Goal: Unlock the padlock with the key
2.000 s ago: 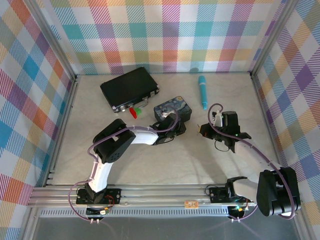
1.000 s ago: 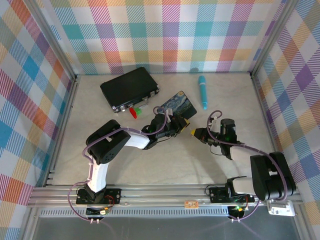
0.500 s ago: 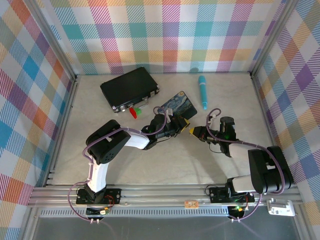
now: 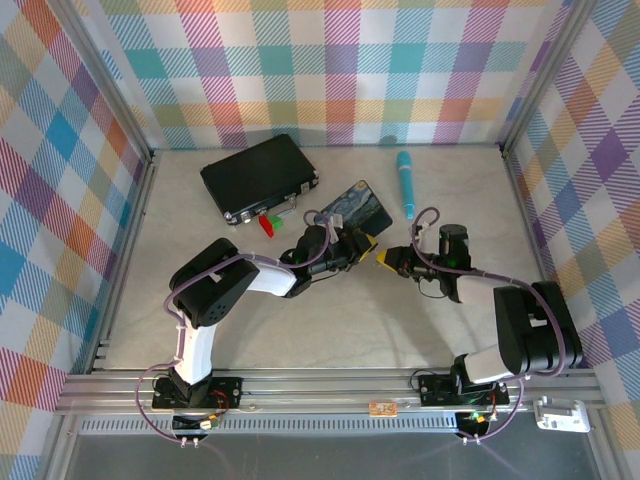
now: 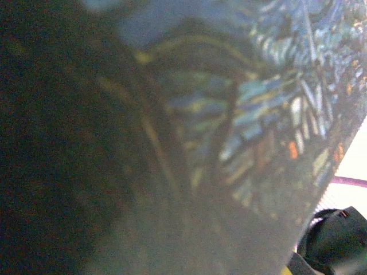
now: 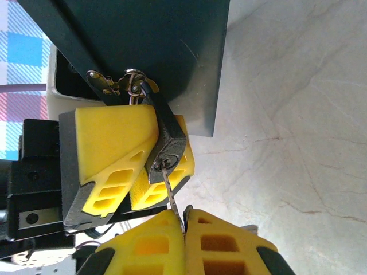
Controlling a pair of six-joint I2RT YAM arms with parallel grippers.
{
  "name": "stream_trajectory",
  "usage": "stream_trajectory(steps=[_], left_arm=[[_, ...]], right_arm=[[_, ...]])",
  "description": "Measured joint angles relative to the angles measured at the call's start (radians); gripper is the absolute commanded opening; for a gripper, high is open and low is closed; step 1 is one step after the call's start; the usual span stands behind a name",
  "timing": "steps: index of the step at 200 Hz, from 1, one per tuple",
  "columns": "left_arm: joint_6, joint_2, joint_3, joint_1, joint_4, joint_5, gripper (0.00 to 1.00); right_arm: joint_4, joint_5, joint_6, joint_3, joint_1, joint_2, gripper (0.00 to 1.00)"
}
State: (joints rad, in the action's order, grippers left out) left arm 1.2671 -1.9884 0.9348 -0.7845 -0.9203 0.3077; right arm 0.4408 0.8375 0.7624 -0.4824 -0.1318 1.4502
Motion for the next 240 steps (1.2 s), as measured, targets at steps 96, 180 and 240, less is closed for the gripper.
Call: stream_trajectory(steps=[96,180,240], left_arm=[[-0.010,0.001,-0.016,0.008,-0.023,0.029,0.00],[-0.006,0.001,-0.009,0.006,-0.025,0.025,0.00],[0.002,0.001,-0.007,0.001,-0.017,-0.004,0.00]], right_arm=[[-0.014,0.129,0.119,-0.068,0.026,0.103,0.00],[0.098,0.104,0.259,-0.063,0.022,0.126,0.00],[0.159,0.039,0.298,-0.045,-0.005,0.126,0.00]])
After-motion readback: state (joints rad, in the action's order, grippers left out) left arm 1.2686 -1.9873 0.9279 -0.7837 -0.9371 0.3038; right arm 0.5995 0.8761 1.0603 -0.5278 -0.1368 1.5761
